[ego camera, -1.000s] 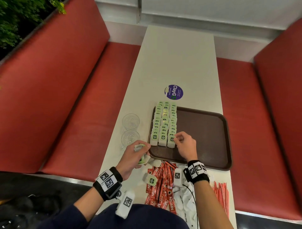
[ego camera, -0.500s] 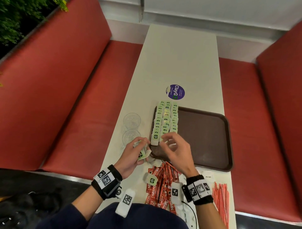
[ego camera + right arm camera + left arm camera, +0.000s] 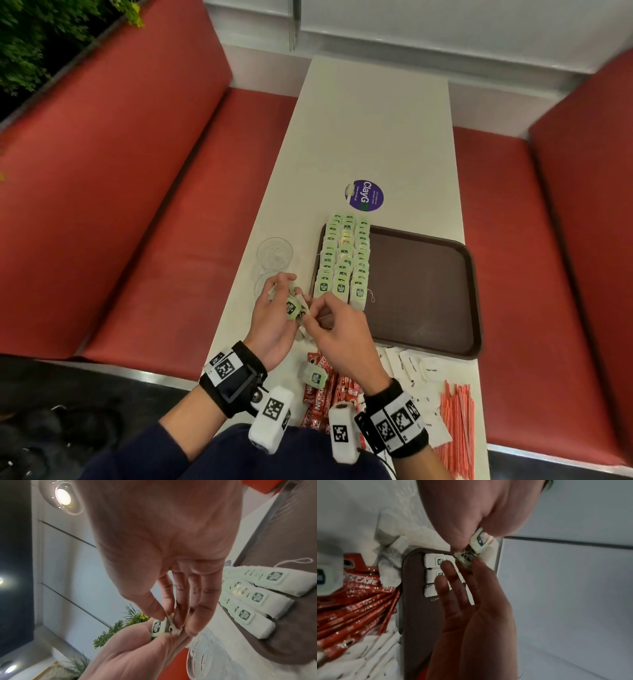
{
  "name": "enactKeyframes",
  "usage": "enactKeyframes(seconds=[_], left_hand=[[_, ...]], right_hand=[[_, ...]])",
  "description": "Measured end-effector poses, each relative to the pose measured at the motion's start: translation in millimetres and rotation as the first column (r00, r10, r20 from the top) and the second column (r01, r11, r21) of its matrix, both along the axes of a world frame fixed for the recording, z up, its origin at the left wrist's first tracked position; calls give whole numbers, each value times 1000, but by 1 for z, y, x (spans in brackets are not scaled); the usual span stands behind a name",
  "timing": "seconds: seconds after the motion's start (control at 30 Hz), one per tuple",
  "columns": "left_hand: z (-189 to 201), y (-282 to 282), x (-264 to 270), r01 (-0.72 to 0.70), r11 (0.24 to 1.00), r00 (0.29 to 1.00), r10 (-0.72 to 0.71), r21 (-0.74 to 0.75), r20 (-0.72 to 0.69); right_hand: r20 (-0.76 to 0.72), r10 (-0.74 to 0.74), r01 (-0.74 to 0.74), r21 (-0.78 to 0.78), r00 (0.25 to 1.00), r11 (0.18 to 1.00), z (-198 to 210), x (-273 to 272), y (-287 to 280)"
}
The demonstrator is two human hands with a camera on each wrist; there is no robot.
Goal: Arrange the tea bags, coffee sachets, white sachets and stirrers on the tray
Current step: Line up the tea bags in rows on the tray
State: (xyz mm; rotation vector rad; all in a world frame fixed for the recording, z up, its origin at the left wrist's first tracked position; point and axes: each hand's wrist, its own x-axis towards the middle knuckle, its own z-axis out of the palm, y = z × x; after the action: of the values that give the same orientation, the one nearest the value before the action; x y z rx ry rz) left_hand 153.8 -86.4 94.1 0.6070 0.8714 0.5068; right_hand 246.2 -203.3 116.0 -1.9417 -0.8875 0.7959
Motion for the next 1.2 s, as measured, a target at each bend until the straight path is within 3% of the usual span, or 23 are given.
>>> enactKeyframes(seconds=[0.23,0.43,0.57,0.7,0.9,1.1,1.2], left_hand=[[-8,4,-7,32,999,998,-33,-5,-57],[-1,1,-18,366,931,929,-365,-5,58],[-3,-4,-17,471,876,880,-474,103,8],[-8,-5,-14,443,892,896,-443,92,-20],[-15,0,-21,303,953,950,-302,-8,-84],[-21,11,-36,201,970,979,-200,-139,25],[-24,17,-42,219,964,976,-213,-152,55]], right_hand=[[87,-60,50,105,994,993,13,15,-2],[226,117,-125,22,967,992,30,45,-3],[166,82,-90,46,983,995,35,53,0],[155,40,-46,34,987,998,29,60,4],[312,7,0,-23,950,1000,0,77,16],[324,288,-152,-387,901,909,-41,80,30],[307,371,-195,-479,876,856,-61,75,37]])
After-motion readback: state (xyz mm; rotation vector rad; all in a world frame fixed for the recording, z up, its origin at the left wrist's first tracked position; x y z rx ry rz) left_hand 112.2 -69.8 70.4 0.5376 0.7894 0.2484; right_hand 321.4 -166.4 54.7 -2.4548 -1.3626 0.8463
